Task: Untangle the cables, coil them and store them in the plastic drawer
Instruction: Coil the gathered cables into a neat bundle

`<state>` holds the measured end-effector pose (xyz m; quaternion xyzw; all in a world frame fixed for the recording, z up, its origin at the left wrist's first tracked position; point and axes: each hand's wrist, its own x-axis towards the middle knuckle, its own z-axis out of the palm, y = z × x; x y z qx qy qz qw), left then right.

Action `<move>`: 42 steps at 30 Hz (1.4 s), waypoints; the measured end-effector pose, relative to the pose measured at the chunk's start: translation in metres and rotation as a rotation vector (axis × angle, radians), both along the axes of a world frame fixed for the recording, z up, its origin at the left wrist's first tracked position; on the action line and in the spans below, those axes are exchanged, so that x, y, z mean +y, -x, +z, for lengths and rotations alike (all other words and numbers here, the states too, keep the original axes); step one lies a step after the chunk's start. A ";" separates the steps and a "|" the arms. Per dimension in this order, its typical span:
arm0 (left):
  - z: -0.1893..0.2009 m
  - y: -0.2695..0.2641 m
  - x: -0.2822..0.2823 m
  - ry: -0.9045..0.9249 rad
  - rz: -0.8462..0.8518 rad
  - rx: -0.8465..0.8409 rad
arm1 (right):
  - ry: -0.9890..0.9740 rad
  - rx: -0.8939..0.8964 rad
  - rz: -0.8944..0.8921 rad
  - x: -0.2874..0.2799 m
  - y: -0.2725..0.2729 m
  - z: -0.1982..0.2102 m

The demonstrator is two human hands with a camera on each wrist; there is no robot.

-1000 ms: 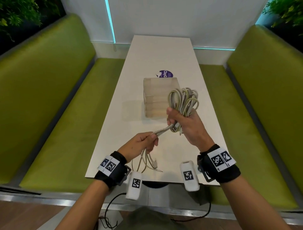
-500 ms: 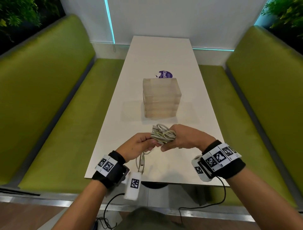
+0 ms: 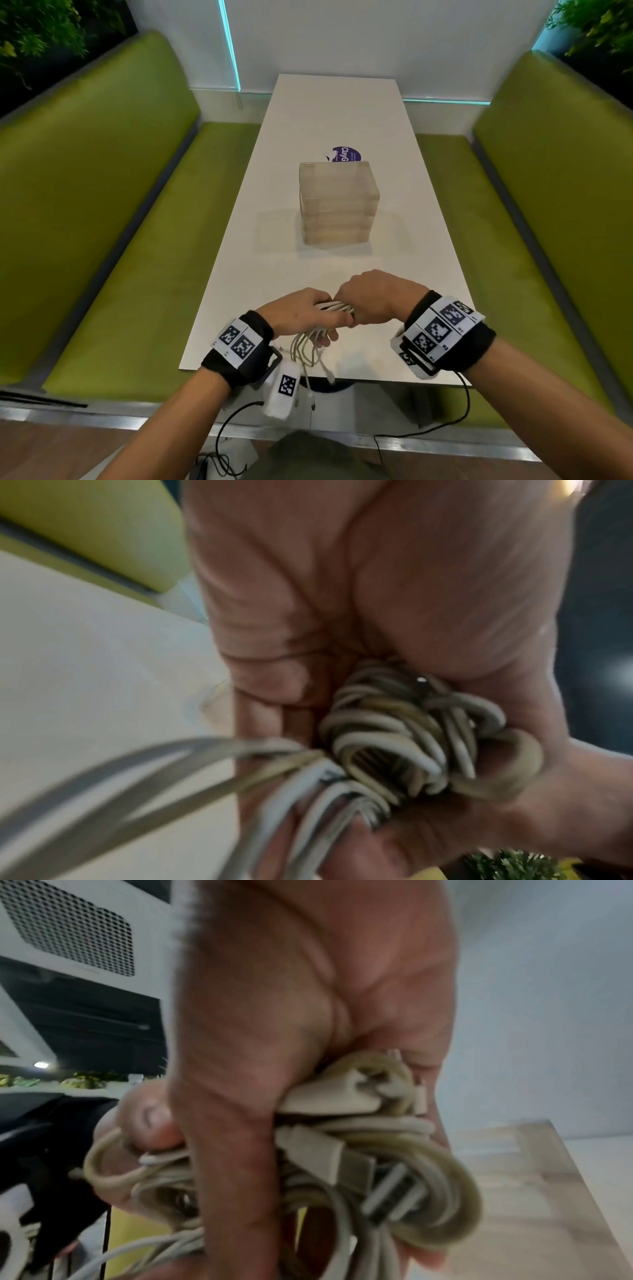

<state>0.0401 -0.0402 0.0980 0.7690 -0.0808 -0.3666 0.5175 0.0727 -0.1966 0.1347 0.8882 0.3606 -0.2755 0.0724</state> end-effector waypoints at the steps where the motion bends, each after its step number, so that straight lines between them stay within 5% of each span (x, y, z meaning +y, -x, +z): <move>1: 0.002 0.000 0.002 -0.002 -0.016 -0.018 | -0.034 0.067 -0.029 -0.001 -0.001 0.000; 5: 0.000 0.004 0.010 -0.008 -0.024 -0.146 | -0.260 0.407 -0.174 -0.007 -0.002 0.004; 8: -0.002 0.005 0.010 0.015 0.033 -0.186 | -0.351 0.481 -0.218 -0.011 -0.002 0.005; 19: -0.017 0.006 0.016 0.302 0.200 -0.216 | -0.448 0.207 -0.237 -0.022 -0.010 0.012; 27: -0.031 0.005 0.020 0.238 0.326 -0.373 | -0.698 0.235 -0.440 -0.039 -0.021 0.026; 37: -0.013 0.000 -0.004 0.594 0.810 -0.280 | -0.982 0.243 -0.620 -0.008 -0.002 -0.003; 42: -0.008 -0.003 -0.011 0.664 0.924 -0.224 | -0.917 0.207 -0.584 0.011 0.001 -0.017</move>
